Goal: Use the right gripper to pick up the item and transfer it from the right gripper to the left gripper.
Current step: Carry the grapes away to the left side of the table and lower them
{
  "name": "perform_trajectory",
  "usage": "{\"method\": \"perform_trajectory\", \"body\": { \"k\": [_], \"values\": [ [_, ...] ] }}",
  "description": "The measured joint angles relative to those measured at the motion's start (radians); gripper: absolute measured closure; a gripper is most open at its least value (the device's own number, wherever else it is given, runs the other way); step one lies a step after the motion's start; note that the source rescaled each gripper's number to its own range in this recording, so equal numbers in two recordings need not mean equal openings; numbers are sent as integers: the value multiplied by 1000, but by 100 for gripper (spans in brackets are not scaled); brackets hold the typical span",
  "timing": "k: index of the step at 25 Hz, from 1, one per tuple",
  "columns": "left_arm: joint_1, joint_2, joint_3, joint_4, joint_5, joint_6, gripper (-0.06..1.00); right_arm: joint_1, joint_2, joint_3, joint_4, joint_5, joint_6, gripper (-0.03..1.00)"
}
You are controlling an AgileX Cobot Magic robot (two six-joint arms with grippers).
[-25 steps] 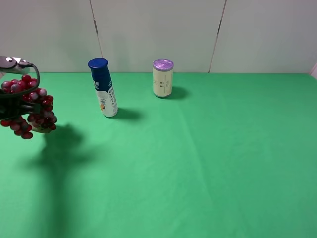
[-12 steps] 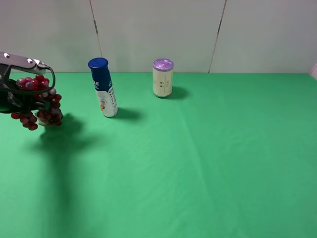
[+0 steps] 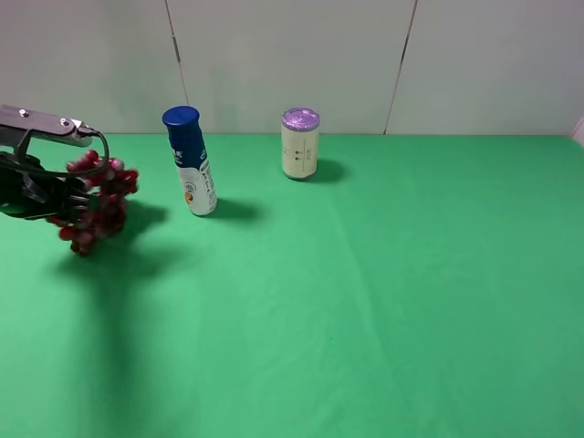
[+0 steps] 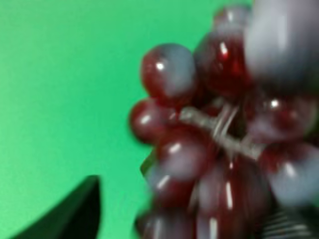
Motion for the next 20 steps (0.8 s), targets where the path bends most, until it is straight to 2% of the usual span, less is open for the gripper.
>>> {"method": "perform_trajectory", "body": {
  "k": [1,2,5,13,20],
  "values": [
    [0,0,0,0,0,-1,14,0,0,0,0,-1,0,-3],
    [0,0,0,0,0,-1,9,0,0,0,0,-1,0,-3],
    [-3,0,0,0,5,-1,2,0,0,0,0,-1,0,-3],
    [-23,-107,0,0,56,-1,0,0,0,0,0,-1,0,-3],
    [-23,-271,0,0,192,-1,-1,0,0,0,0,-1,0,-3]
  ]
}}
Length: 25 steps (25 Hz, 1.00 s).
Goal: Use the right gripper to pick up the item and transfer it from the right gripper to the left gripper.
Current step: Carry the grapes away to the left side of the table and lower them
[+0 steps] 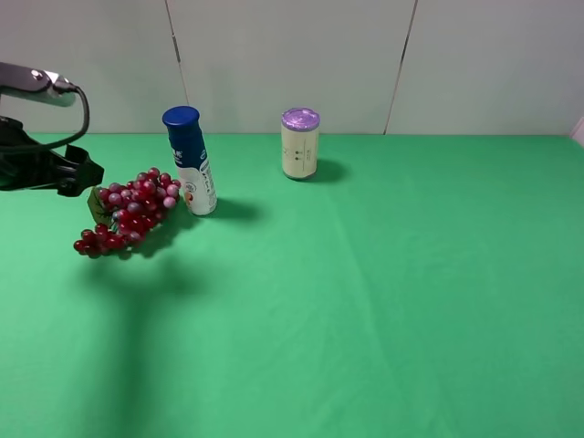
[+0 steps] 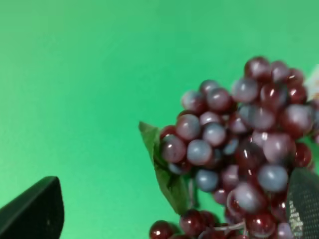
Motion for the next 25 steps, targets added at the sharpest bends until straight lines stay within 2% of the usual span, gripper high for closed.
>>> {"method": "perform_trajectory", "body": {
  "k": [8,11,13,19,22,25],
  "values": [
    [54,-196,13,1,165,0,-1,0,0,0,0,0,0,-3],
    [83,-268,22,27,235,-15,-1,0,0,0,0,1,0,-3],
    [103,-325,23,81,281,-65,-1,0,0,1,0,1,0,-3],
    [116,-537,24,301,431,-323,-1,0,0,1,0,1,0,-3],
    [116,-650,24,371,529,-405,-1,0,0,1,0,1,0,-3],
    [116,-764,24,409,643,-442,-1,0,0,1,0,1,0,-3]
  ]
}}
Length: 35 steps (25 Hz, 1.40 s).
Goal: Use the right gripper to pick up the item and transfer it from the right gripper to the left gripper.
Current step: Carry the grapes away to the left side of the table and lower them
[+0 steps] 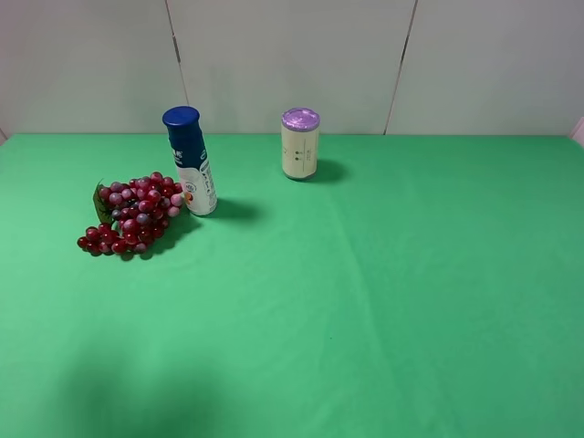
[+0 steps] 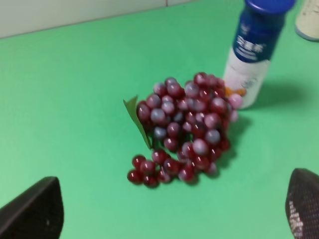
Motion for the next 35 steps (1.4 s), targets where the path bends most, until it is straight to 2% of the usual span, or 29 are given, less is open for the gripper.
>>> {"method": "perform_trajectory", "body": {
  "k": [7,14,20,26,35],
  "values": [
    [0,-237,0,32,197,-43,-1,0,0,0,0,0,0,-3],
    [0,-383,0,38,289,-80,-1,0,0,0,0,0,0,-3],
    [0,-555,0,47,339,-202,-1,0,0,0,0,-1,0,-3],
    [0,-584,33,105,441,-229,-1,0,0,0,0,0,0,-3],
    [0,-584,58,114,449,-252,-1,0,0,0,0,0,0,-3]
  ]
}}
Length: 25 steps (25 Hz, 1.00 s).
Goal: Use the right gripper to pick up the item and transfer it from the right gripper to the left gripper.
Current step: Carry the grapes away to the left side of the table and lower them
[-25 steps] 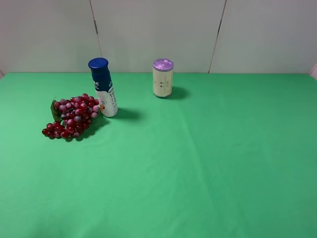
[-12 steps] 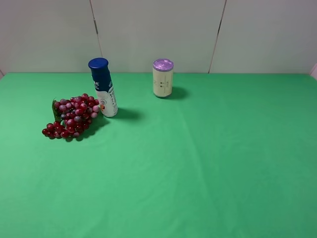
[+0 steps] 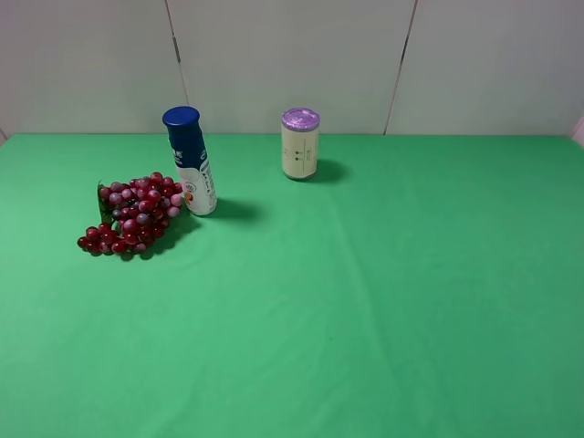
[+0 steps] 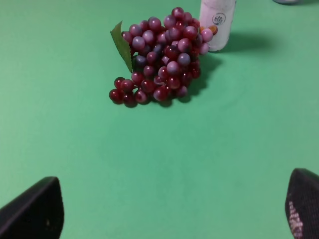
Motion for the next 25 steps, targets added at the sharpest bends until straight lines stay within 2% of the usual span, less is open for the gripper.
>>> {"method": "perform_trajectory", "body": {
  "k": [25],
  "values": [
    [0,0,0,0,-1,-8,-1,0,0,0,0,1,0,-3]
  ]
}}
